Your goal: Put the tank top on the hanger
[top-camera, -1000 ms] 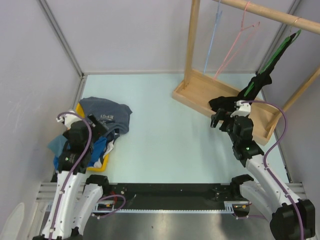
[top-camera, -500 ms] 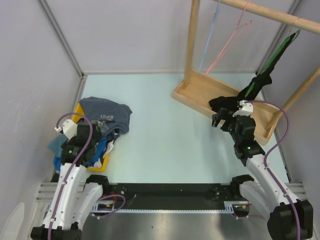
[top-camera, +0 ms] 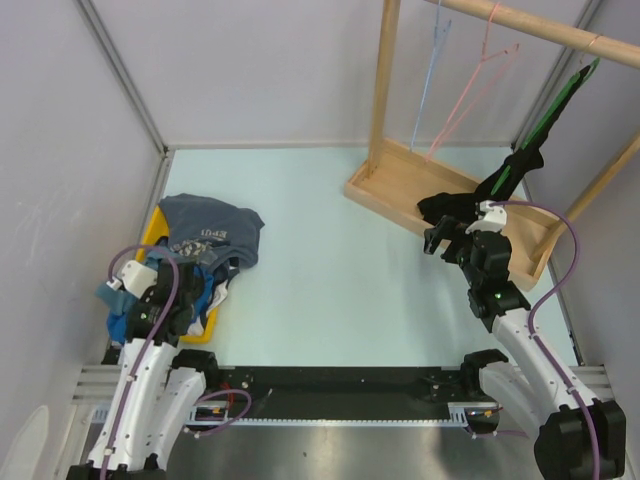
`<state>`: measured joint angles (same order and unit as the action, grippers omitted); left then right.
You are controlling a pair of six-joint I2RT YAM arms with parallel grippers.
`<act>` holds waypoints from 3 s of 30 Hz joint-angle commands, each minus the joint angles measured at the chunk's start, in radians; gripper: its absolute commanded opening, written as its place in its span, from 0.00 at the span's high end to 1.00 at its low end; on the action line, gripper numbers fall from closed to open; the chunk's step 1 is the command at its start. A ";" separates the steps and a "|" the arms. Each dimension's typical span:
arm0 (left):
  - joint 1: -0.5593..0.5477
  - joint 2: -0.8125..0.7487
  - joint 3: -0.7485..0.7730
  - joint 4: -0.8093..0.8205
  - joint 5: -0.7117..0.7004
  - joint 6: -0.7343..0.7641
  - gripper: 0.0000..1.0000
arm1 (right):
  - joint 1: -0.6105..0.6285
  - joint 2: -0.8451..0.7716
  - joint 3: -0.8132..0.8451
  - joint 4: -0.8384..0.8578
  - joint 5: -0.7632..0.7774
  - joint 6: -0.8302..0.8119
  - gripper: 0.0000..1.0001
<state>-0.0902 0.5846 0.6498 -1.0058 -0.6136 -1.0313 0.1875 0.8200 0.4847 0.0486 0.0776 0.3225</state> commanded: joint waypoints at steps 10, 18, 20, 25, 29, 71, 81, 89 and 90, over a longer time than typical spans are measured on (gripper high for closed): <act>0.006 -0.084 -0.029 0.023 0.017 -0.107 1.00 | -0.006 -0.004 0.026 0.008 -0.006 0.012 0.00; 0.006 -0.085 0.282 0.078 0.018 0.060 1.00 | -0.010 0.007 0.038 0.004 -0.021 0.010 0.00; 0.004 -0.014 0.371 0.114 0.052 0.183 1.00 | -0.010 0.011 0.041 0.004 -0.022 0.010 0.00; 0.003 0.054 0.579 0.287 0.257 0.477 1.00 | -0.010 0.036 0.060 -0.003 -0.024 0.009 0.00; 0.003 0.066 0.664 0.414 0.386 0.570 1.00 | -0.010 0.050 0.087 -0.026 -0.027 0.001 0.00; -0.382 0.555 0.102 0.816 0.589 0.523 0.14 | -0.010 0.005 0.178 -0.227 -0.018 -0.040 0.00; -0.396 0.423 0.209 0.708 0.503 0.671 0.00 | 0.217 -0.048 0.172 -0.277 0.074 -0.004 0.03; -0.393 0.386 0.208 0.688 0.563 0.721 0.01 | 0.752 0.001 0.363 -0.348 0.275 0.032 0.05; -0.393 0.373 0.209 0.688 0.575 0.726 0.00 | 0.785 0.010 0.406 -0.363 0.292 0.023 0.05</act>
<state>-0.4820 0.9852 0.8425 -0.3096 -0.0723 -0.3470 0.7963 0.8131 0.6857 -0.2771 0.2268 0.3473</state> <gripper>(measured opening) 0.994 0.948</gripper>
